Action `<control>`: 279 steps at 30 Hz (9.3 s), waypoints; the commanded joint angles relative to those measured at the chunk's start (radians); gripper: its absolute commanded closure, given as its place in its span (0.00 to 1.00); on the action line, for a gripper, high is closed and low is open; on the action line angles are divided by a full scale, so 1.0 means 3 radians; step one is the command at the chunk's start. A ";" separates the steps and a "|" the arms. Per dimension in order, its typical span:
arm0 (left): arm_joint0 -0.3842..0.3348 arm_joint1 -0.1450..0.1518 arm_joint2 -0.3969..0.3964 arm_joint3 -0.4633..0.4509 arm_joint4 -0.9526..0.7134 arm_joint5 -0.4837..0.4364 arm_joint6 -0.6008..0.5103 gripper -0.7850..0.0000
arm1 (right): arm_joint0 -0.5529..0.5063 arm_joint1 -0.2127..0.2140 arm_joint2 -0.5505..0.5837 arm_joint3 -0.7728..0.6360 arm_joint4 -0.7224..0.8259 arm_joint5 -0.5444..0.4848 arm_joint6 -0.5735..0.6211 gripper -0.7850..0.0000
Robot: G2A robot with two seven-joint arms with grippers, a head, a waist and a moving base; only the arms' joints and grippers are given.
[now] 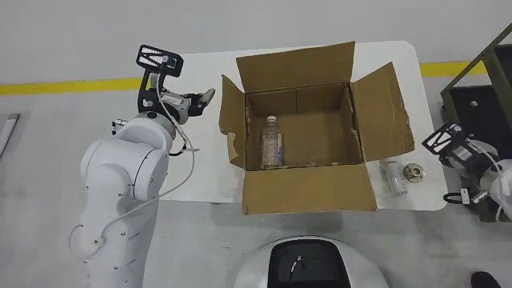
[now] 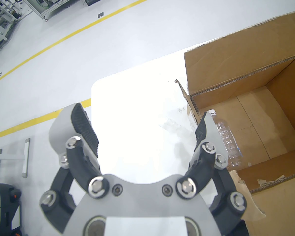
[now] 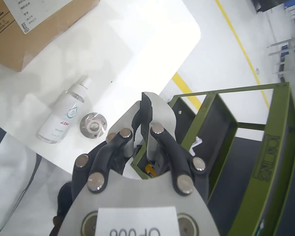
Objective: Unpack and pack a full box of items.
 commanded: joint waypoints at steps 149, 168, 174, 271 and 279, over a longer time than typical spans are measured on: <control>0.0000 0.0000 0.0000 0.0000 0.0000 0.0000 0.0000 0.00 | 0.2196 -0.0231 -0.2937 0.1491 0.2683 0.2531 -0.0087 1.00; 0.0000 0.0000 0.0000 0.0000 0.0000 0.0000 0.0000 0.00 | 0.2324 -0.0322 -0.2974 0.1658 0.2739 0.2656 -0.0021 0.00; 0.0000 0.0000 0.0000 0.0000 0.0000 0.0000 0.0000 0.00 | 0.2163 -0.0209 -0.2287 0.1177 0.2977 0.2497 0.0085 0.00; 0.0000 0.0000 0.0000 0.0000 0.0000 0.0000 0.0000 0.00 | 0.0969 0.0371 -0.1259 0.1263 0.1232 0.1544 0.1520 0.65; 0.0000 0.0000 0.0000 0.0000 0.0000 0.0000 0.0000 0.00 | 0.0973 0.0375 -0.1192 0.1211 0.1372 0.1605 0.1493 1.00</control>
